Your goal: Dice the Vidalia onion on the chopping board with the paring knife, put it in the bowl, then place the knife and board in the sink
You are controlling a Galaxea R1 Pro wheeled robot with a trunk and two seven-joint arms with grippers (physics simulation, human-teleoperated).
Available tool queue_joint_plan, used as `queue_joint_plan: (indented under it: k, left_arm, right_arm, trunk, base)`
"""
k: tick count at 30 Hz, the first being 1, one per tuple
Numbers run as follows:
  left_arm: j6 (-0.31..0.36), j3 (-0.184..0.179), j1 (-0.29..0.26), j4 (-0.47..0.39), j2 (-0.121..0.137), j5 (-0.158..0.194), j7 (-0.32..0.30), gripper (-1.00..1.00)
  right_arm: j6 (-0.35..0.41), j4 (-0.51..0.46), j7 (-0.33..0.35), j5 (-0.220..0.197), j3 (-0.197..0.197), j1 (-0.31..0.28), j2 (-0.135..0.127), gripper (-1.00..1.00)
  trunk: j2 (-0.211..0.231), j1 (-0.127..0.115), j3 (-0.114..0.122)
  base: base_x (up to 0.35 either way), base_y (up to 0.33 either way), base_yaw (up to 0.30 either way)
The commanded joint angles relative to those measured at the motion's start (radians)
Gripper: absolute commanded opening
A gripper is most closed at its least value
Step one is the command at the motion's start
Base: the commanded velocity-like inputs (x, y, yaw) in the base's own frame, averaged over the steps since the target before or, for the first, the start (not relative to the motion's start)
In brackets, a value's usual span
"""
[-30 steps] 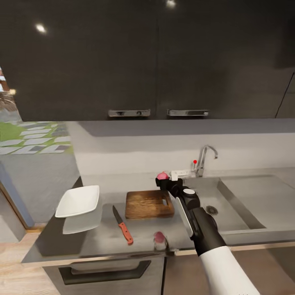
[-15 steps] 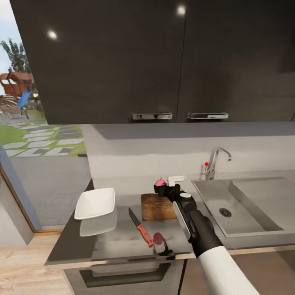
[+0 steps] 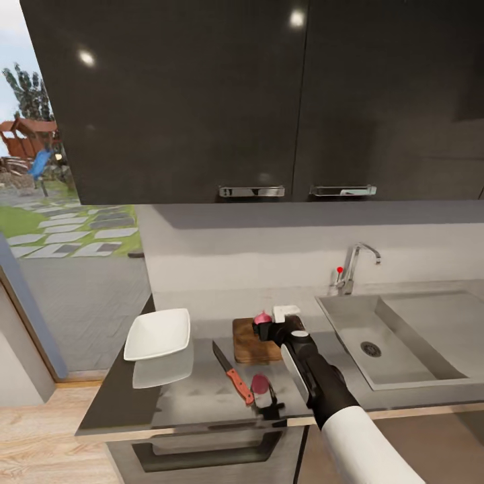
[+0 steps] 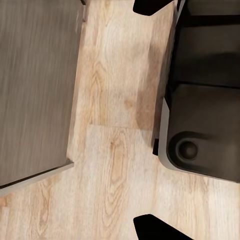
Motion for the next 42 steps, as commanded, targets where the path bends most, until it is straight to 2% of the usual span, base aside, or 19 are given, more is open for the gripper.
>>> queue_joint_plan:
  k: [1, 28, 33, 42]
  left_arm:
    - [-0.002, -0.002, 0.001, -0.001, 0.0, 0.01, 0.003, 1.0]
    - [-0.002, -0.003, 0.0, -0.001, -0.003, 0.01, 0.003, 1.0]
    - [-0.002, -0.004, 0.0, 0.0, -0.007, 0.01, 0.003, 1.0]
    - [-0.002, -0.004, 0.001, 0.0, -0.007, 0.01, 0.003, 1.0]
  right_arm:
    - [0.003, 0.006, -0.006, -0.005, 0.001, 0.0, 0.0, -1.0]
    - [0.001, 0.025, -0.007, 0.0, -0.003, 0.0, -0.007, -1.0]
    - [0.002, 0.025, -0.008, -0.001, -0.003, 0.0, -0.017, -1.0]
    - [0.002, 0.025, -0.008, -0.001, -0.003, 0.0, -0.019, -1.0]
  trunk:
    - [-0.001, 0.0, 0.0]
    - [-0.001, 0.0, 0.0]
    - [-0.001, 0.0, 0.0]
    - [-0.001, 0.0, -0.002]
  base:
    - [0.0, 0.0, 0.0]
    - [0.002, -0.001, 0.0]
    - [0.126, -0.104, 0.0]
    - [0.081, -0.087, 0.0]
